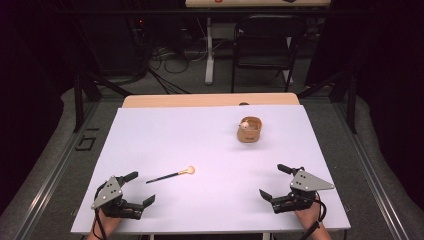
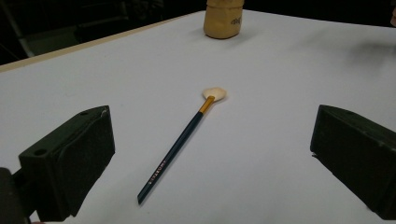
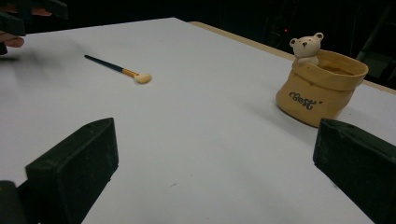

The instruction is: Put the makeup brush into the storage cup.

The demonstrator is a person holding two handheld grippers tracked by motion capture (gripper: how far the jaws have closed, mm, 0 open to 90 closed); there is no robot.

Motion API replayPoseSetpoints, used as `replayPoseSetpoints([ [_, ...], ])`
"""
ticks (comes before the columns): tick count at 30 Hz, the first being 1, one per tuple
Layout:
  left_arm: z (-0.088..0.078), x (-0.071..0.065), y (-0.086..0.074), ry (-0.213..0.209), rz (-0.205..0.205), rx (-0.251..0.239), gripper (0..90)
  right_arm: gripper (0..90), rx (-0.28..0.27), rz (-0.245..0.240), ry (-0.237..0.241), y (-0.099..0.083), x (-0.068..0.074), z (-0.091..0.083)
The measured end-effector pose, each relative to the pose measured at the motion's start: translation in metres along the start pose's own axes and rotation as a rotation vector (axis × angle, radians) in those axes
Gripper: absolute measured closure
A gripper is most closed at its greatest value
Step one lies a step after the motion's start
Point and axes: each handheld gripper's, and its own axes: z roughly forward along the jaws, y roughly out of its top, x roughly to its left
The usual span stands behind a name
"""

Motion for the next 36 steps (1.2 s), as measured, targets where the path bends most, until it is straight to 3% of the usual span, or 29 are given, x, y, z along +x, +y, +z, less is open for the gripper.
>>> replayPoseSetpoints([
  [9, 0.002, 0.001, 0.000, -0.019, -0.003, -0.009, 0.0, 0.0, -0.006, -0.005, 0.003, 0.000, 0.000, 0.000],
  [10, 0.000, 0.000, 0.002, 0.023, 0.010, 0.037, 0.0, 0.0, -0.005, -0.005, 0.003, 0.001, 0.001, 0.000],
  [11, 0.003, 0.002, 0.000, -0.019, -0.001, -0.011, 0.0, 0.0, -0.008, -0.003, 0.003, 0.001, 0.001, 0.000],
  [15, 0.005, 0.003, 0.000, -0.022, -0.003, -0.010, 0.0, 0.0, -0.009, -0.005, 0.003, 0.001, 0.001, 0.000],
  [17, 0.006, 0.003, 0.001, -0.012, 0.006, 0.006, 0.0, 0.0, -0.010, -0.004, 0.003, 0.001, 0.001, 0.000],
  [26, 0.020, 0.009, 0.004, -0.046, 0.002, 0.032, 0.0, 0.0, -0.008, -0.001, 0.005, 0.001, 0.001, 0.000],
  [28, 0.022, 0.009, 0.005, -0.032, 0.007, 0.041, 0.0, 0.0, -0.007, -0.001, 0.006, 0.001, 0.001, 0.000],
  [32, 0.026, 0.011, 0.007, -0.046, 0.010, 0.047, 0.0, 0.0, -0.009, 0.001, 0.007, 0.001, 0.000, 0.000],
  [33, 0.027, 0.011, 0.008, -0.031, 0.012, 0.054, 0.0, 0.0, -0.009, 0.000, 0.006, 0.000, 0.000, 0.000],
  [36, 0.032, 0.013, 0.011, -0.052, 0.015, 0.065, 0.0, 0.0, -0.007, 0.001, 0.005, 0.001, 0.001, 0.000],
])
